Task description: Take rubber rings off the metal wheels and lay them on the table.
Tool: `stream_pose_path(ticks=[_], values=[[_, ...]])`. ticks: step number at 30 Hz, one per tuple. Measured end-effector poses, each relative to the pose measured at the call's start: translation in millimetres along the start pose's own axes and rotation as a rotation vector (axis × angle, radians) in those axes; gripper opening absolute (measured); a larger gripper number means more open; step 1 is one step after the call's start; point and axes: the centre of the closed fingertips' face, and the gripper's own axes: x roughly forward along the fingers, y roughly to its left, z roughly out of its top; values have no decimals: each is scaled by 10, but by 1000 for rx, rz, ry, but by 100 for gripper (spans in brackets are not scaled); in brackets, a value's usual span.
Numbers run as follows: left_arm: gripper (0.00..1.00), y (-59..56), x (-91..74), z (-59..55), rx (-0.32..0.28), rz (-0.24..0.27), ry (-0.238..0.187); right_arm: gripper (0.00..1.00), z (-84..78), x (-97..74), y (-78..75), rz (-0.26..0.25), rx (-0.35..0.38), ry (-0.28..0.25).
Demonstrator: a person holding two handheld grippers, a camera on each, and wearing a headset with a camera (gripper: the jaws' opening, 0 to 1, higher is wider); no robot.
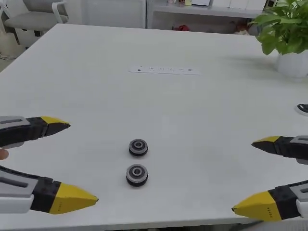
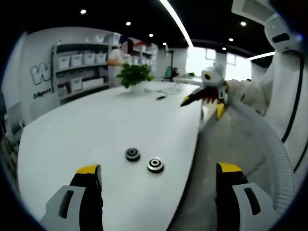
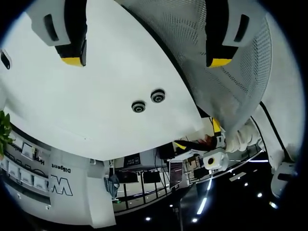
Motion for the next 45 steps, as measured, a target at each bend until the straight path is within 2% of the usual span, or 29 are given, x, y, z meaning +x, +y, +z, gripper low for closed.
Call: stream_pose_path(ticks=[6, 18, 24, 33, 40, 45], values=[[100, -35, 8, -35, 20, -44, 13, 100, 49, 73, 48, 4, 1, 3], [100, 11, -8, -18, 37, -83, -3, 99, 141, 133, 114, 18, 2, 10], [100, 24, 31, 4, 61, -105, -6, 99, 258, 183, 130, 27, -12, 0], [100, 59, 98, 6, 85, -127, -6, 97, 390, 291, 185, 60, -45, -7], [97, 83, 163, 34, 103, -138, -7, 96, 483, 344, 265, 102, -83, 10], [97, 100, 254, 73, 112, -150, -19, 96, 603, 399, 253, 117, -104, -10]])
